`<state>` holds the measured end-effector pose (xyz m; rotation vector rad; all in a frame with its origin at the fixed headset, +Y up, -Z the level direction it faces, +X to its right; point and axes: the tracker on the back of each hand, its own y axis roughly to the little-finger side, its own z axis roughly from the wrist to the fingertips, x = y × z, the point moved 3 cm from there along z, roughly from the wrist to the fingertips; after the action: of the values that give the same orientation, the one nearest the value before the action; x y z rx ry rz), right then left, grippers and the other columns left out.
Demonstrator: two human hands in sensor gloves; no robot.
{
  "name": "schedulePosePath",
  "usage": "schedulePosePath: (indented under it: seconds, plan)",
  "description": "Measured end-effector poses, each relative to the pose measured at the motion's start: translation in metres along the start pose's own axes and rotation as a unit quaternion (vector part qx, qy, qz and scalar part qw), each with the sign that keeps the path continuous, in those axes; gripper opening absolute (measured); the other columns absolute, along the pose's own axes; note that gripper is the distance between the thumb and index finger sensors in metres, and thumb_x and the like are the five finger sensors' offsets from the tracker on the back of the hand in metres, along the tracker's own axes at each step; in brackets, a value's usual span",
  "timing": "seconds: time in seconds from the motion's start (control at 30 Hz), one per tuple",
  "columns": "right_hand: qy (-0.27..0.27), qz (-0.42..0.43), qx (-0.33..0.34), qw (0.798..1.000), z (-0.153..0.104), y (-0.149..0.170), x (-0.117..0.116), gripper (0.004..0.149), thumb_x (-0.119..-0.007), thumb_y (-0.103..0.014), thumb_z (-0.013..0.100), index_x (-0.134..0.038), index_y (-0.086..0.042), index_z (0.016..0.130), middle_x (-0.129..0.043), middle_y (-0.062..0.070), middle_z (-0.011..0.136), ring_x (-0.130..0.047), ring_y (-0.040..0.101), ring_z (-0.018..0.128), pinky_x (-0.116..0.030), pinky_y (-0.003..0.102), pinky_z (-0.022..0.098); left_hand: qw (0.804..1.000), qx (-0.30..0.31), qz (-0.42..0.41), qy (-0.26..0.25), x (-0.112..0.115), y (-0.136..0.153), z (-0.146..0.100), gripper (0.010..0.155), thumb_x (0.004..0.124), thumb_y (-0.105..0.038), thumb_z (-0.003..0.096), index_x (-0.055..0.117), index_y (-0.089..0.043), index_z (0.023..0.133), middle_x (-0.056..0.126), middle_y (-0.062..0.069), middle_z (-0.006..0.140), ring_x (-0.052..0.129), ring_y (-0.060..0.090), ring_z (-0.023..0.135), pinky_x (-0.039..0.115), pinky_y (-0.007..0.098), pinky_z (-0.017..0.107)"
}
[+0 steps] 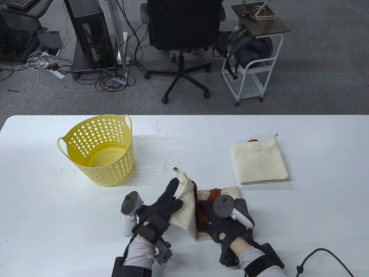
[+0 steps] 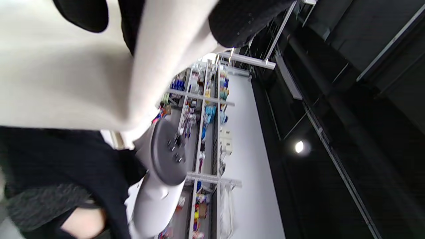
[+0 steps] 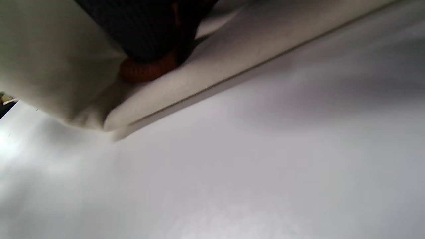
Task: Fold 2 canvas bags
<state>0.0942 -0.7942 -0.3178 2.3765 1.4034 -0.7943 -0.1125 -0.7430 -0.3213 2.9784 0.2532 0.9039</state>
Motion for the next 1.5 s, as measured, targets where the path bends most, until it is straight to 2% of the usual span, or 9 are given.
schedulePosePath:
  seconds: [0.3, 0.47, 0.57, 0.7, 0.8, 0.93, 1.07, 1.23, 1.5]
  plan:
    - [-0.037, 0.156, 0.100, 0.982, -0.004, 0.013, 0.017, 0.068, -0.075, -0.033, 0.052, -0.038, -0.023, 0.109, -0.037, 0.010, 0.112, -0.023, 0.034, 0.101, -0.017, 0.054, 0.071, 0.993, -0.067, 0.040, 0.089, 0.035, 0.031, 0.017, 0.073, 0.069, -0.028, 0.0663, 0.016, -0.031, 0.116, 0.058, 0.008, 0.119, 0.049, 0.034, 0.112, 0.030, 0.068, 0.076]
    - [0.092, 0.192, 0.065, 0.975, -0.027, 0.033, 0.061, 0.054, -0.077, -0.033, 0.050, -0.073, -0.008, 0.098, -0.075, 0.021, 0.097, -0.063, 0.044, 0.089, -0.046, 0.062, 0.065, 0.993, -0.069, 0.017, 0.092, 0.034, 0.036, 0.018, 0.073, 0.068, -0.029, 0.0666, 0.014, -0.033, 0.115, 0.055, 0.007, 0.121, 0.046, 0.032, 0.113, 0.027, 0.066, 0.077]
    - [0.117, 0.282, 0.041, 0.951, -0.036, 0.057, 0.077, 0.058, -0.073, -0.040, 0.051, -0.074, -0.006, 0.097, -0.071, 0.023, 0.098, -0.058, 0.046, 0.090, -0.042, 0.063, 0.065, 0.991, -0.066, 0.007, 0.114, 0.041, 0.039, 0.019, 0.074, 0.067, -0.035, 0.0662, 0.013, -0.033, 0.115, 0.050, 0.008, 0.123, 0.038, 0.034, 0.114, 0.021, 0.065, 0.077]
    - [0.067, 0.365, 0.020, 0.928, -0.041, 0.081, 0.079, 0.081, -0.068, -0.059, 0.048, -0.067, 0.003, 0.100, -0.053, 0.029, 0.106, -0.040, 0.051, 0.095, -0.033, 0.067, 0.066, 0.988, -0.067, 0.016, 0.141, 0.050, 0.042, 0.020, 0.081, 0.064, -0.056, 0.0624, 0.009, -0.033, 0.116, 0.041, 0.011, 0.127, 0.023, 0.034, 0.115, 0.013, 0.061, 0.077]
    - [0.043, 0.355, 0.007, 0.934, -0.041, 0.086, 0.077, 0.094, -0.069, -0.068, 0.045, -0.064, 0.009, 0.099, -0.042, 0.031, 0.110, -0.029, 0.055, 0.096, -0.031, 0.069, 0.066, 0.986, -0.071, 0.013, 0.147, 0.053, 0.045, 0.020, 0.080, 0.062, -0.058, 0.0617, 0.007, -0.033, 0.116, 0.037, 0.012, 0.127, 0.019, 0.033, 0.116, 0.011, 0.059, 0.077]
    - [0.073, 0.320, -0.024, 0.944, -0.039, 0.084, 0.076, 0.065, -0.081, -0.043, 0.050, -0.071, 0.003, 0.094, -0.045, 0.028, 0.108, -0.043, 0.057, 0.094, -0.048, 0.071, 0.061, 0.988, -0.066, 0.029, 0.138, 0.050, 0.041, 0.020, 0.076, 0.060, -0.056, 0.0627, 0.011, -0.034, 0.116, 0.037, 0.010, 0.127, 0.019, 0.032, 0.116, 0.014, 0.061, 0.078]
    - [0.104, 0.323, -0.032, 0.940, -0.035, 0.088, 0.074, 0.051, -0.079, -0.025, 0.049, -0.071, 0.005, 0.090, -0.050, 0.029, 0.104, -0.062, 0.053, 0.087, -0.067, 0.064, 0.056, 0.990, -0.057, 0.121, 0.045, 0.026, 0.022, 0.012, 0.064, 0.066, -0.044, 0.0654, 0.032, -0.035, 0.119, 0.050, 0.010, 0.124, 0.026, 0.033, 0.115, 0.021, 0.064, 0.078]
    - [0.109, 0.305, -0.024, 0.946, -0.028, 0.084, 0.069, 0.049, -0.079, -0.024, 0.048, -0.072, 0.004, 0.088, -0.057, 0.027, 0.102, -0.070, 0.048, 0.083, -0.075, 0.058, 0.053, 0.908, -0.130, 0.398, 0.032, 0.020, 0.021, 0.010, 0.053, 0.079, -0.034, 0.0611, 0.067, -0.028, 0.112, 0.039, 0.003, 0.126, 0.020, 0.031, 0.115, 0.020, 0.067, 0.077]
    - [0.098, 0.312, -0.052, 0.944, -0.027, 0.091, 0.073, 0.056, -0.077, -0.026, 0.050, -0.062, 0.004, 0.094, -0.054, 0.031, 0.100, -0.078, 0.044, 0.078, -0.075, 0.054, 0.051, 0.812, -0.224, 0.533, 0.074, 0.042, 0.050, 0.020, 0.063, 0.080, -0.045, 0.0591, 0.050, -0.039, 0.114, 0.017, -0.009, 0.124, -0.002, 0.019, 0.110, 0.010, 0.068, 0.075]
